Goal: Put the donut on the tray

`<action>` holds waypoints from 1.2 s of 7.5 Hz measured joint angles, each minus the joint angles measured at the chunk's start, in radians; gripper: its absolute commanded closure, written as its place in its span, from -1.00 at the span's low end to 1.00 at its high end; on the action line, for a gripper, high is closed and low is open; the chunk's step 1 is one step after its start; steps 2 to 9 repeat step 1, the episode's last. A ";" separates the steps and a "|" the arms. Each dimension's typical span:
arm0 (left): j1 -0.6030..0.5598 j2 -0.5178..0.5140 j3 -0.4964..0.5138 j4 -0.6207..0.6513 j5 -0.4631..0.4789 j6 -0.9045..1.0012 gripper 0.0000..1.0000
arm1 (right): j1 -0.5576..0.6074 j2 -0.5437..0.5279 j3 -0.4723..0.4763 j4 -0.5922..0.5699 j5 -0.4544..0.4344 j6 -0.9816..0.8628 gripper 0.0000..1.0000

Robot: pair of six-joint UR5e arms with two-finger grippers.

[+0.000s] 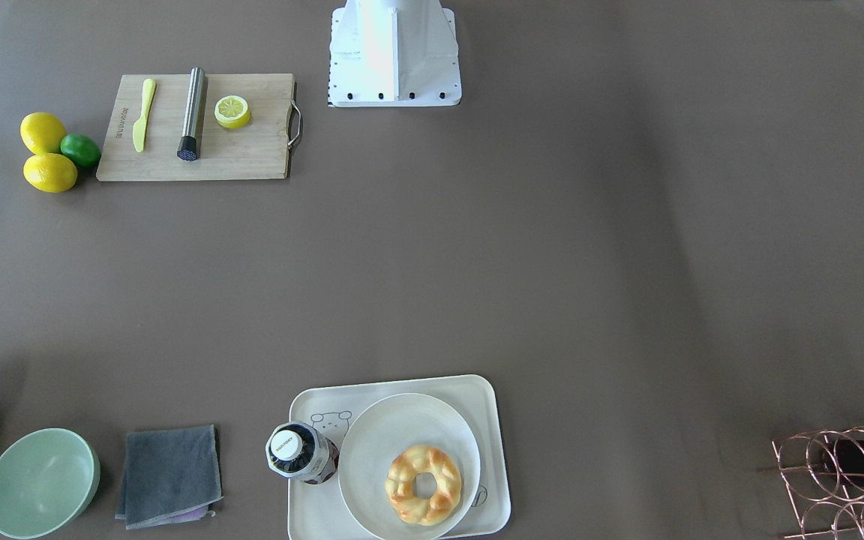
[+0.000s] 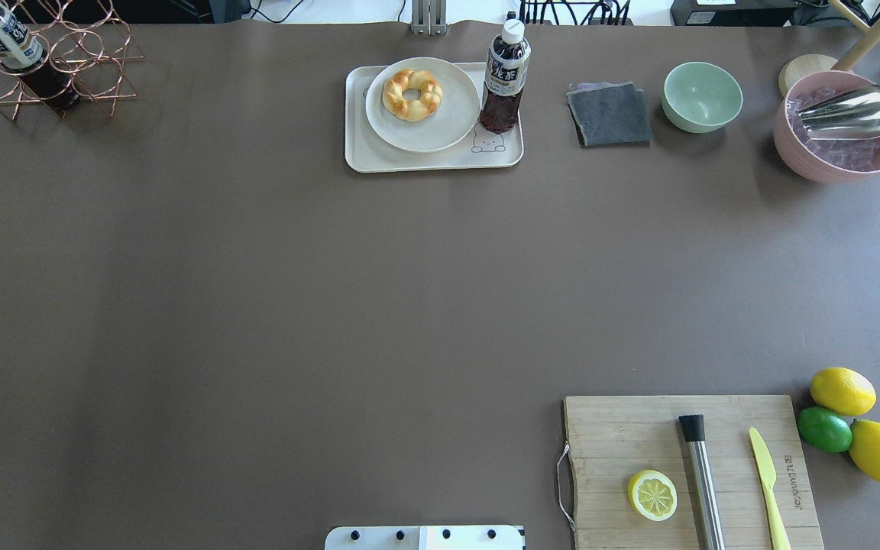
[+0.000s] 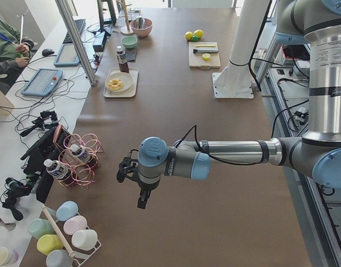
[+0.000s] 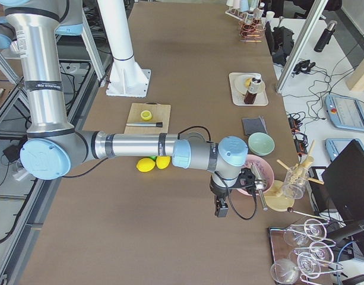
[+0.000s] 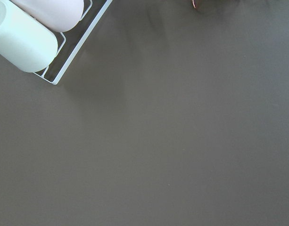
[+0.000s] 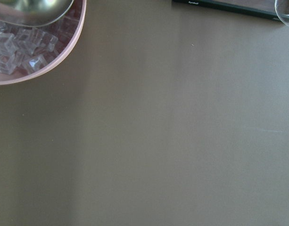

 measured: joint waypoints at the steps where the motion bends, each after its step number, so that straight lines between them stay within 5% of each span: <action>1: -0.002 0.000 0.000 0.000 0.000 0.000 -0.98 | 0.000 0.000 0.000 0.000 0.000 0.000 -1.00; 9: -0.002 0.000 0.000 0.000 0.000 0.000 -0.98 | 0.000 0.000 0.000 0.000 0.000 0.000 -1.00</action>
